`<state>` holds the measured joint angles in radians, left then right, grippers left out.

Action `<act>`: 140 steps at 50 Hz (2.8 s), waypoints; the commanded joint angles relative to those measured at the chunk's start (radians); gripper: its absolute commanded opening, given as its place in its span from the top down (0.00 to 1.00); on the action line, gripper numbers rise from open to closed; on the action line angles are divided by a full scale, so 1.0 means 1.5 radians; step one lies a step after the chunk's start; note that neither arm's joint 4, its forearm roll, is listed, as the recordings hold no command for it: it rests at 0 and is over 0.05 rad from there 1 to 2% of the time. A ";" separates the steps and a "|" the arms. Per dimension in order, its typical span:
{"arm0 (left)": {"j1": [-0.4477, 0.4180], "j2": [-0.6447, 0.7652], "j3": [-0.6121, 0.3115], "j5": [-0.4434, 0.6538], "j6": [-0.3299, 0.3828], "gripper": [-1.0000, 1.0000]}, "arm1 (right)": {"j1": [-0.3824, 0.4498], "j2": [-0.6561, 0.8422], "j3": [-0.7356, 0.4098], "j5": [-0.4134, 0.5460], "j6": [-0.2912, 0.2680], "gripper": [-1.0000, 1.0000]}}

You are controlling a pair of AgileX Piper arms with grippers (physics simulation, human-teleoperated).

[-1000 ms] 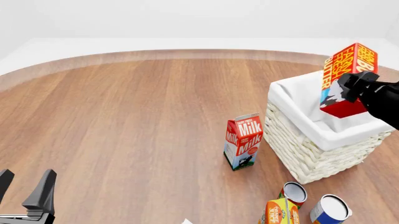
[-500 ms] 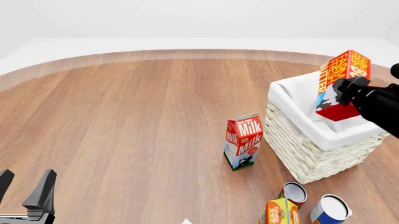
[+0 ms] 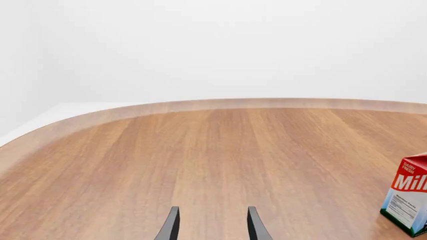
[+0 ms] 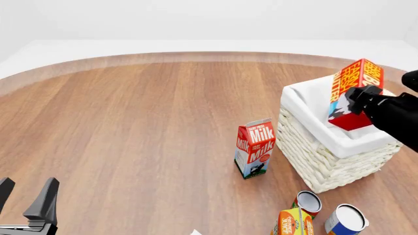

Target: Pick up the cream cheese box and the butter, and put them in the basket.

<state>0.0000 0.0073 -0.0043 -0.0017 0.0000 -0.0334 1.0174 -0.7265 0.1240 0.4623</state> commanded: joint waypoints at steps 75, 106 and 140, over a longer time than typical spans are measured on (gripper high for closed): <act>0.000 0.000 0.000 0.000 0.000 0.00 | -0.016 0.062 0.017 -0.084 0.020 1.00; 0.000 0.000 0.000 0.000 0.000 0.00 | -0.022 0.071 0.009 -0.091 0.015 0.00; 0.000 0.000 0.000 0.000 0.000 0.00 | 0.057 -0.032 -0.058 0.042 -0.009 0.00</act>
<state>0.0000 0.0073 -0.0043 -0.0017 0.0000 -0.0071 1.0356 -0.7584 0.0899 0.4684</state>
